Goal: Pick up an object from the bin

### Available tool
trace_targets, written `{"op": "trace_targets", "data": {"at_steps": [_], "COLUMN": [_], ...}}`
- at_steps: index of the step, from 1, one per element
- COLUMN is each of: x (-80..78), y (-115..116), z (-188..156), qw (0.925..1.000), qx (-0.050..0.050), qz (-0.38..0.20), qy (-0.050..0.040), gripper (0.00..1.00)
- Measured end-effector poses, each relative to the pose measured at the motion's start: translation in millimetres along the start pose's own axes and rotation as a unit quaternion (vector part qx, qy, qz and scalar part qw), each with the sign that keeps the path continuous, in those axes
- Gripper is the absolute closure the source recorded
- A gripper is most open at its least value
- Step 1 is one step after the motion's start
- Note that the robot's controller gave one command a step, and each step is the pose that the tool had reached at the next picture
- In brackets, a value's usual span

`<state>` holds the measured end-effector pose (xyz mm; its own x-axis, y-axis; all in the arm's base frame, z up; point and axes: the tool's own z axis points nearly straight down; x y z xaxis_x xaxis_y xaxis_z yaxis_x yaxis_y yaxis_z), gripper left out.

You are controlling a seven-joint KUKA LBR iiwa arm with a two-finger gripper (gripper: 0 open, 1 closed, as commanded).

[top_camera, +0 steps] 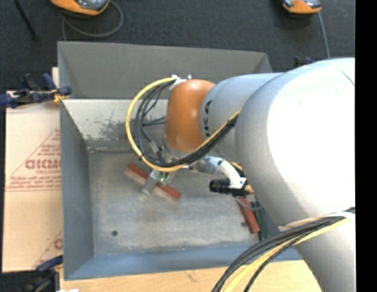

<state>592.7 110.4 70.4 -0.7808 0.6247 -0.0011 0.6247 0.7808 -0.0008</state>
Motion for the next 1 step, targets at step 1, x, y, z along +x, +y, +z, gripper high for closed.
{"op": "trace_targets", "data": {"at_steps": [1], "x": [-1.5], "y": [0.5], "z": [-42.0], "qw": [1.0], "qx": [-0.002], "qz": [-0.001], "qy": [-0.0006], "gripper": [1.0]}}
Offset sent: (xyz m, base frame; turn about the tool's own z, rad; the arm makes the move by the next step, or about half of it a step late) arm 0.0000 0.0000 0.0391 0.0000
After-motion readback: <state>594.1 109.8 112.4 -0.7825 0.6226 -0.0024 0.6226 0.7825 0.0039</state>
